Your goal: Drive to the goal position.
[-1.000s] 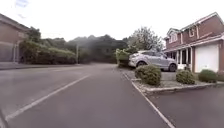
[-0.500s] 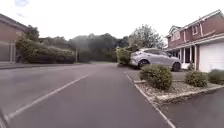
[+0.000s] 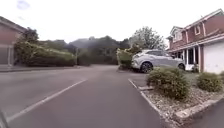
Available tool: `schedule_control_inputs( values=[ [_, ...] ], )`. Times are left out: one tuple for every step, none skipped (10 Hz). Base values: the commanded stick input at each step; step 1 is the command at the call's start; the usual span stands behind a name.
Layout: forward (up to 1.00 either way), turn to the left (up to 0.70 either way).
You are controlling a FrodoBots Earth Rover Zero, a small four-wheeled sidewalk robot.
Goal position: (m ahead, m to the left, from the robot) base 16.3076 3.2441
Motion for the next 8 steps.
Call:
schedule_control_inputs(
  values=[
    [1.00,0.00],
    [1.00,0.00],
    [1.00,0.00],
    [1.00,0.00],
    [1.00,0.00],
    [1.00,0.00],
    [1.00,0.00],
    [1.00,0.00]
  ],
)
